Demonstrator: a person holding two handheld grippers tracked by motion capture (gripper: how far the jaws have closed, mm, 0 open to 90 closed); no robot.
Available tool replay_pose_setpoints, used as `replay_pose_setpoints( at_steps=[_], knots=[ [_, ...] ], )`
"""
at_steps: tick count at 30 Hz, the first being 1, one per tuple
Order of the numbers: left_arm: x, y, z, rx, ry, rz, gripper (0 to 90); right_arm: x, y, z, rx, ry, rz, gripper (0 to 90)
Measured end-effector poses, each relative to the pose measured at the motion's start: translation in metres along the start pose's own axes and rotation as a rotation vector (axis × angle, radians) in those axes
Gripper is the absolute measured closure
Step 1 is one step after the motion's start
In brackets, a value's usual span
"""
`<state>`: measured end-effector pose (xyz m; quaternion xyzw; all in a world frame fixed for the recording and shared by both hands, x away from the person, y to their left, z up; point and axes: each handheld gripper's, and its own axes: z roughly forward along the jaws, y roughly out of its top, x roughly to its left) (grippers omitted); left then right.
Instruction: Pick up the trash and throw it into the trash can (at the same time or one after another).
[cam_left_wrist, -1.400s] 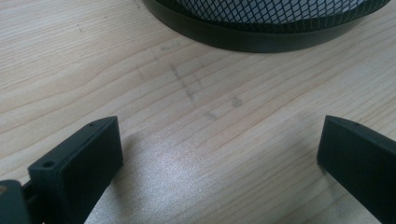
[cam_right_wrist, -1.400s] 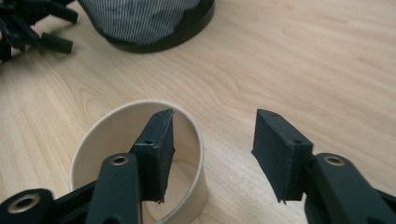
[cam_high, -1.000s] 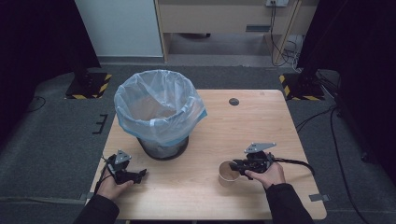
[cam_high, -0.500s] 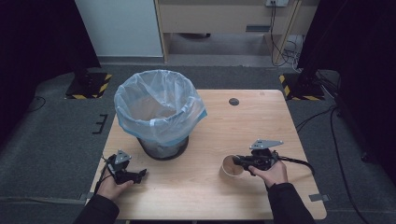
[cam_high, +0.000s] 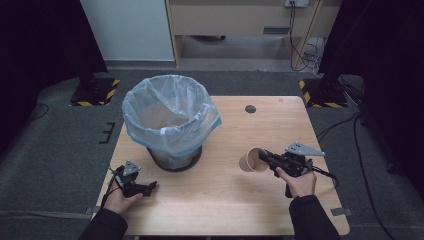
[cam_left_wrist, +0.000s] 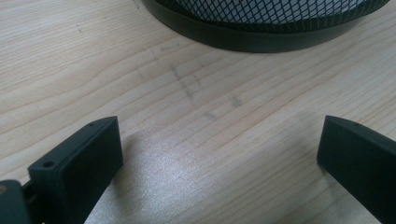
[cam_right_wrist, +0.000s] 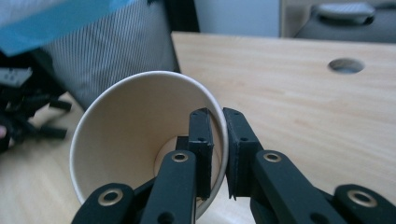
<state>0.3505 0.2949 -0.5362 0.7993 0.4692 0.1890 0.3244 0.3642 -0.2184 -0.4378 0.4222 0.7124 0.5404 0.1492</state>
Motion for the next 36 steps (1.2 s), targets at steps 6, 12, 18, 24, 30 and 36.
replay_pose_setpoints(
  at_steps=[6,12,18,24,30,36],
  knots=[
    [0.000,0.000,0.000,0.000,0.000,0.000,0.0,-0.002,0.005,-0.006,-0.086,-0.032,0.020,83.0],
    [0.000,0.000,0.000,0.000,0.000,0.000,0.0,-0.008,0.013,-0.016,-0.163,-0.046,0.044,83.0],
    [0.000,0.000,0.000,0.000,0.000,0.000,0.0,-0.012,0.020,-0.025,-0.226,-0.054,0.058,83.0],
    [0.000,0.000,0.000,0.000,0.000,0.000,0.0,-0.009,0.029,-0.028,-0.286,-0.055,0.064,83.1],
    [0.000,0.000,0.000,0.000,0.000,0.000,0.0,-0.003,0.045,-0.029,-0.380,-0.069,0.061,83.2],
    [0.000,0.000,0.000,0.000,0.000,0.000,0.0,0.006,0.066,-0.029,-0.457,-0.035,0.061,83.2]
  ],
)
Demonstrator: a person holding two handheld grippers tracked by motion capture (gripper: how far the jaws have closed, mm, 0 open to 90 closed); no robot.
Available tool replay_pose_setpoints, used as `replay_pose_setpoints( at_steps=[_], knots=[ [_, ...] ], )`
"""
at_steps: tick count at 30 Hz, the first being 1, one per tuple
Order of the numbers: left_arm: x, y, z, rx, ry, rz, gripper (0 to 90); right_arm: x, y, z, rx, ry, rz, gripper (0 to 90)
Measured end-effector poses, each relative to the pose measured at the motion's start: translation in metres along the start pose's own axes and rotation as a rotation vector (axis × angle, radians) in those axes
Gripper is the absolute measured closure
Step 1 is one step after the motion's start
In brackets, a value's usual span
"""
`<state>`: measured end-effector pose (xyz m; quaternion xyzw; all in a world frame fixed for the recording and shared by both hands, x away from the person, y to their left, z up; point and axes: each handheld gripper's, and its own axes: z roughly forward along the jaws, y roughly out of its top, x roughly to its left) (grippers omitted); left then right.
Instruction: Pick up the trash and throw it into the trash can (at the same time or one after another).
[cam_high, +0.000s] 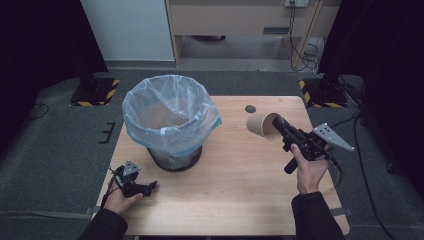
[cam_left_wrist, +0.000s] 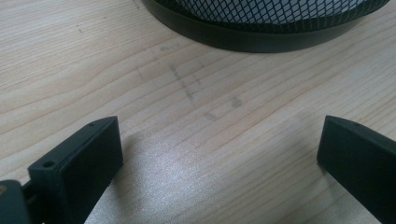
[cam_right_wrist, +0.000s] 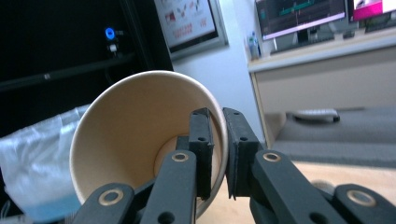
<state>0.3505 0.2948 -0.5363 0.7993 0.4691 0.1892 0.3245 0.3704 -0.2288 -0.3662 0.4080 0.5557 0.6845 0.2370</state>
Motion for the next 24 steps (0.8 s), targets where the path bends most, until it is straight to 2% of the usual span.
replay_pose_setpoints(
  at_steps=[8,17,24],
  knots=[
    [0.000,0.000,0.000,0.000,0.000,0.000,0.0,0.005,0.017,0.007,-0.072,0.014,0.016,83.2],
    [0.000,0.000,0.000,0.000,0.000,0.000,0.0,0.012,0.034,0.014,-0.113,0.025,0.012,83.2],
    [0.000,0.000,0.000,0.000,0.000,0.000,0.0,0.019,0.045,0.025,-0.125,0.038,0.009,83.2]
  ],
)
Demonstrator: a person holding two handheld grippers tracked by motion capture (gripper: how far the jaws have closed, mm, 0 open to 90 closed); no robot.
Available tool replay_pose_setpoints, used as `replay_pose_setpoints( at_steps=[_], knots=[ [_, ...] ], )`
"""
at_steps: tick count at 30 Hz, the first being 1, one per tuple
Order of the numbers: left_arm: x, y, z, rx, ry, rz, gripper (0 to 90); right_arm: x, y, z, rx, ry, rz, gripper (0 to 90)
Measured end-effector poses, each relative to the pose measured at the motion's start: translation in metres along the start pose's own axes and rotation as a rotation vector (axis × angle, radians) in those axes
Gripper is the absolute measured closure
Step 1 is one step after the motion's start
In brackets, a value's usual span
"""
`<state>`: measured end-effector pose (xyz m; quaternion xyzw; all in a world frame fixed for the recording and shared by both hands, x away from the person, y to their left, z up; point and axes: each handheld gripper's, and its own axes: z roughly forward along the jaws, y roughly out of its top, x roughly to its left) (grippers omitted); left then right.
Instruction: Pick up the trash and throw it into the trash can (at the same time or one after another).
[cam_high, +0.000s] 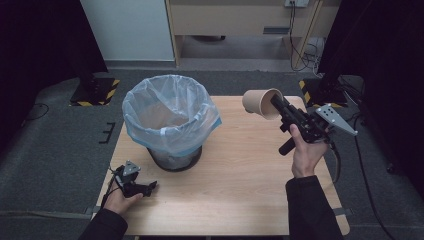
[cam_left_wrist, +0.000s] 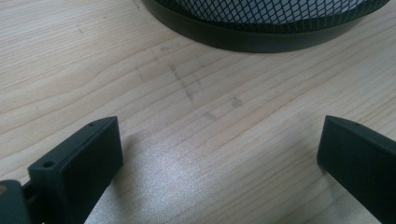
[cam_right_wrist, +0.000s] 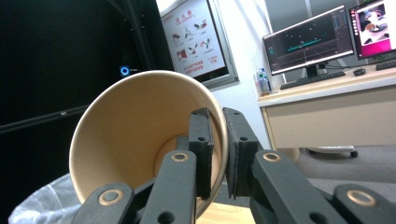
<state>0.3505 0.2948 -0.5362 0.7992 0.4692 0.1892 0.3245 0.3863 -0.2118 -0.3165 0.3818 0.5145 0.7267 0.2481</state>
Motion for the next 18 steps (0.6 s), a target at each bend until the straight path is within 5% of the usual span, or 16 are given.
replay_pose_setpoints(
  at_steps=[18],
  knots=[
    [0.000,0.000,0.000,0.000,0.000,0.000,0.0,0.031,0.028,0.040,-0.037,0.051,-0.017,83.2]
  ],
)
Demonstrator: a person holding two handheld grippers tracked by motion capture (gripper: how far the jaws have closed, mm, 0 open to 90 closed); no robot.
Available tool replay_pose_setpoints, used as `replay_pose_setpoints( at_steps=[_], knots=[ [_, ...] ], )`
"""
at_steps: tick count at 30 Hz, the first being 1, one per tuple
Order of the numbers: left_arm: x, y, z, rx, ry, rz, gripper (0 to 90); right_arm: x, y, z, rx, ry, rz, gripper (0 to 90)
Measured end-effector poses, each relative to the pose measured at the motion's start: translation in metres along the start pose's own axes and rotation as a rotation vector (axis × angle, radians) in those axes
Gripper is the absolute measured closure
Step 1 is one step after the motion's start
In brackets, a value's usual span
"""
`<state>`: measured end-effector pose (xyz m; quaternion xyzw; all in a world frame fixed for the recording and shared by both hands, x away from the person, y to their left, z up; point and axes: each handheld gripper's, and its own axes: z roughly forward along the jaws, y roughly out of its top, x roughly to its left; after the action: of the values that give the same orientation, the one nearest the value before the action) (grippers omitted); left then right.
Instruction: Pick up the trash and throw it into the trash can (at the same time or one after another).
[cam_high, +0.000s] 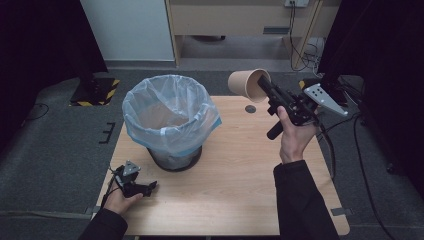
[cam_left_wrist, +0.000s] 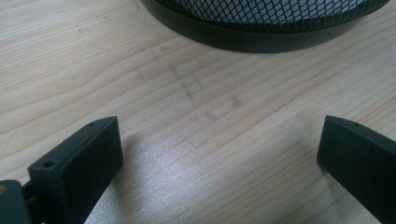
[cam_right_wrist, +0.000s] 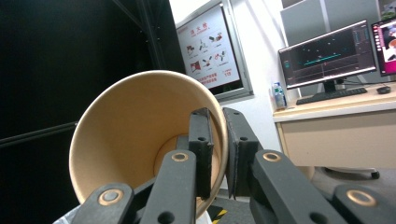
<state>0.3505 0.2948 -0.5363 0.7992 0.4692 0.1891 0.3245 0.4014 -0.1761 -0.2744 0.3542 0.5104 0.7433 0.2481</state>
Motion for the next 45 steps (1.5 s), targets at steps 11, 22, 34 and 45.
replay_pose_setpoints(
  at_steps=[11,22,34,45],
  knots=[
    [0.000,0.000,0.000,0.001,0.000,0.001,0.0,0.019,0.000,0.030,0.019,0.039,-0.011,83.2],
    [0.000,0.000,0.000,-0.002,0.000,-0.001,0.0,0.034,-0.002,0.054,0.043,0.063,-0.024,83.2],
    [0.000,0.000,0.000,-0.001,0.000,0.000,0.0,0.053,-0.009,0.080,0.072,0.091,-0.023,83.1],
    [0.000,0.000,0.000,-0.002,0.000,-0.001,0.0,0.063,-0.032,0.105,0.120,0.100,0.003,83.1]
  ],
)
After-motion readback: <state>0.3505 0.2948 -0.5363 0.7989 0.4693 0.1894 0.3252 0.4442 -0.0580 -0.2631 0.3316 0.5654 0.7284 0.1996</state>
